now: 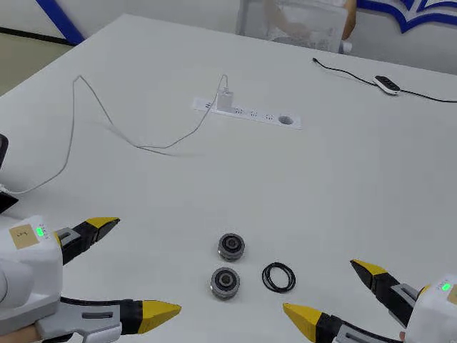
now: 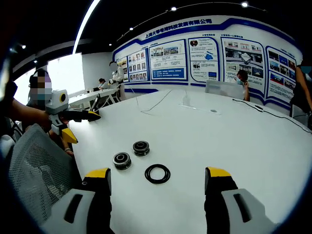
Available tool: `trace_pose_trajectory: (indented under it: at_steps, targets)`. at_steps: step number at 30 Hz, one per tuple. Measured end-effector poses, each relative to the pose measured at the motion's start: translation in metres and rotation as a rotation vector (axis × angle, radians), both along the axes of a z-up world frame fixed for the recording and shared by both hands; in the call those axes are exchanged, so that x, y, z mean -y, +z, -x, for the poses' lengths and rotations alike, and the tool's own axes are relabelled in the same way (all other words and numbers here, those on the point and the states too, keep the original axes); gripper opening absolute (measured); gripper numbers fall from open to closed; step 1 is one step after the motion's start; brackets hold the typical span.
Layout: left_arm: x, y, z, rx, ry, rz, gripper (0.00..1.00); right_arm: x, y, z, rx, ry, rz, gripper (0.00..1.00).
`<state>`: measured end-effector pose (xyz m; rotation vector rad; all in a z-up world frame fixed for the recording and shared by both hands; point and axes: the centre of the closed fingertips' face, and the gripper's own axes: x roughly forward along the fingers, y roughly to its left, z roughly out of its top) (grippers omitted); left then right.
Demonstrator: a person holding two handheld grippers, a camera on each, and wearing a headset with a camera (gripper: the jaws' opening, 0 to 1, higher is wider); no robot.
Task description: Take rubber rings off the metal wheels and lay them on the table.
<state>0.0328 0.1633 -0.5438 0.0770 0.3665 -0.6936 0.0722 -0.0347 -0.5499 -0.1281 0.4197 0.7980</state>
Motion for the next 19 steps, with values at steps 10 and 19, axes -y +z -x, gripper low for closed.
trace_pose_trajectory:
  at_steps: [10, 19]
  targets:
    - [0.0006, 0.0001, 0.0016, -0.004, -0.001, -0.008, 1.0, -0.0017, -0.0032, 0.0048, -0.018, 0.002, -0.005, 0.78]
    - [0.0005, -0.0006, 0.0029, -0.009, -0.004, -0.016, 1.0, 0.0026, -0.0048, 0.0064, -0.028, -0.012, -0.01, 0.78]
